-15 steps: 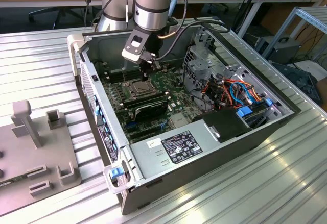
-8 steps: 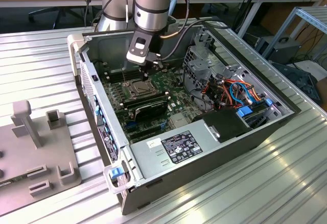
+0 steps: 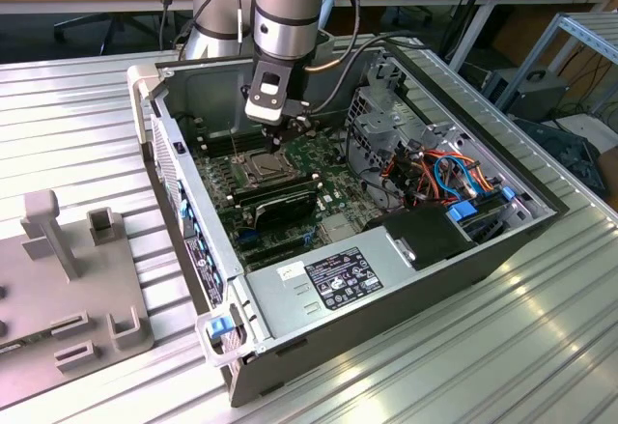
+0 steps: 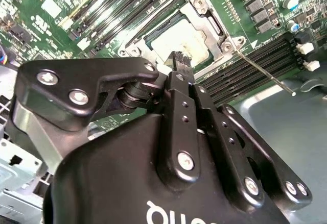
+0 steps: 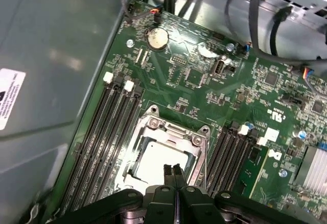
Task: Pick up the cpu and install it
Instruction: 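Install the first cpu locking lever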
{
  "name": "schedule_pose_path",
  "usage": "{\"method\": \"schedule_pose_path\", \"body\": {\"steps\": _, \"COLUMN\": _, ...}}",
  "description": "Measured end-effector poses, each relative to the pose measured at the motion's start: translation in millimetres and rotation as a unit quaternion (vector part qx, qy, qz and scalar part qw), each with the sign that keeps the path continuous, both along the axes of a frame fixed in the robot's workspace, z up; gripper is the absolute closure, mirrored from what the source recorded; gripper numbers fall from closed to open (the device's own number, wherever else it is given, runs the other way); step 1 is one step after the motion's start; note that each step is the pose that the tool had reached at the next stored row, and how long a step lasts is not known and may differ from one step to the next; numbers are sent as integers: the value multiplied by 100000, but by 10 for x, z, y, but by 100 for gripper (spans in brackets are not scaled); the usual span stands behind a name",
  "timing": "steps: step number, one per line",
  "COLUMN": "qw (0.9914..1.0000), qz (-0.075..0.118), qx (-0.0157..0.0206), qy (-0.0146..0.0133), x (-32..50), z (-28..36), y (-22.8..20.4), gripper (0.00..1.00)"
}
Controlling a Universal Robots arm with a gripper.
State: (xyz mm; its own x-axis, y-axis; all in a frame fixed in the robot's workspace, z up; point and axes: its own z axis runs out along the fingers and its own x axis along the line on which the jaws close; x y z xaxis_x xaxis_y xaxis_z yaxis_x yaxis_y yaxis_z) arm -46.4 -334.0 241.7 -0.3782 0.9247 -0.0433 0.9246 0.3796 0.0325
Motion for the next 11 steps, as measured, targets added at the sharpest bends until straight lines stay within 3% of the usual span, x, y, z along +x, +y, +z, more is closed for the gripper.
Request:
{"method": "schedule_pose_path", "body": {"steps": 5, "qw": 99964, "qz": 2691, "qx": 10, "qy": -9, "x": 1, "z": -1, "y": 5, "gripper": 89}}
{"method": "schedule_pose_path", "body": {"steps": 11, "qw": 99809, "qz": 6186, "qx": 1, "qy": 3, "x": 0, "z": -1, "y": 6, "gripper": 89}}
